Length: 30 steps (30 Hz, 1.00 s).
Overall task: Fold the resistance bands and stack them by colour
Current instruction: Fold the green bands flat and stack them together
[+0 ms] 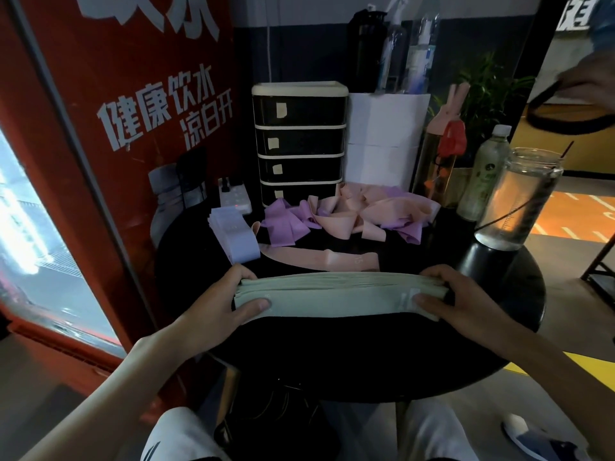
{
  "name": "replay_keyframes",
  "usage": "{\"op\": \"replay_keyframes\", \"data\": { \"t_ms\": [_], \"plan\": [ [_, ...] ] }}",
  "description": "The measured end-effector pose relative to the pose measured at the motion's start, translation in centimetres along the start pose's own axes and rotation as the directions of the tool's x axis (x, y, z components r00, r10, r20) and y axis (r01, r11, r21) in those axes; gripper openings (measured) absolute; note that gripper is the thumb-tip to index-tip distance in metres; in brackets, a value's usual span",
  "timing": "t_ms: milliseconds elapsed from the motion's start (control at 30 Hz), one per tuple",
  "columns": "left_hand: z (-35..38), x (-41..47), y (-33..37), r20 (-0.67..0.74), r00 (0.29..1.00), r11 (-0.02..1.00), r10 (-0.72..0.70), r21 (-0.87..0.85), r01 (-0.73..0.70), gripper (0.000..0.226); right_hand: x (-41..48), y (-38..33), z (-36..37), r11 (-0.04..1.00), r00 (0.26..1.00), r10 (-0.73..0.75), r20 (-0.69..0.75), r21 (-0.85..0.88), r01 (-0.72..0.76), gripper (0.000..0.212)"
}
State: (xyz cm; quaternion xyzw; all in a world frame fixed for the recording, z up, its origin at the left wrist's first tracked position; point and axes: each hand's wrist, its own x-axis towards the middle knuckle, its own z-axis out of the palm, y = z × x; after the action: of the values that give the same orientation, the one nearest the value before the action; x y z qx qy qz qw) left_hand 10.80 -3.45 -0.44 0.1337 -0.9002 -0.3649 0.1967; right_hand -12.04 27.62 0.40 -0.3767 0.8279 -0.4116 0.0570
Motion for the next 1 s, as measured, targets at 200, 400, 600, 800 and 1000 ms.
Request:
{"op": "replay_keyframes", "data": {
  "t_ms": [200,400,600,800,1000],
  "plan": [
    [-0.4,0.1,0.3,-0.100,0.995,0.989,-0.008,-0.147,-0.007,0.021,0.3,-0.2,-0.3,1.000,1.000,0.021,0.007,0.017,-0.021,0.021],
    [-2.8,0.7,2.5,-0.266,0.957,0.941,-0.116,-0.336,0.020,0.028,0.4,-1.8,0.0,0.970,0.987,0.075,0.142,0.220,-0.105,0.012],
    [-5.2,2.3,8.0,-0.268,0.963,0.937,0.007,-0.335,-0.100,0.061,1.8,-3.1,-0.3,0.980,0.952,0.183,0.246,-0.120,-0.157,0.021],
    [-6.0,4.3,13.6,-0.057,0.972,0.932,0.230,-0.275,-0.237,0.074,4.3,-10.8,-0.8,0.971,0.960,-0.168,0.226,-0.130,0.201,0.057],
    [-6.3,4.6,15.6,-0.040,0.958,0.928,0.284,-0.238,-0.285,0.081,5.4,-17.7,0.4,0.917,0.921,-0.343,0.184,0.278,0.286,0.071]
  ]
}}
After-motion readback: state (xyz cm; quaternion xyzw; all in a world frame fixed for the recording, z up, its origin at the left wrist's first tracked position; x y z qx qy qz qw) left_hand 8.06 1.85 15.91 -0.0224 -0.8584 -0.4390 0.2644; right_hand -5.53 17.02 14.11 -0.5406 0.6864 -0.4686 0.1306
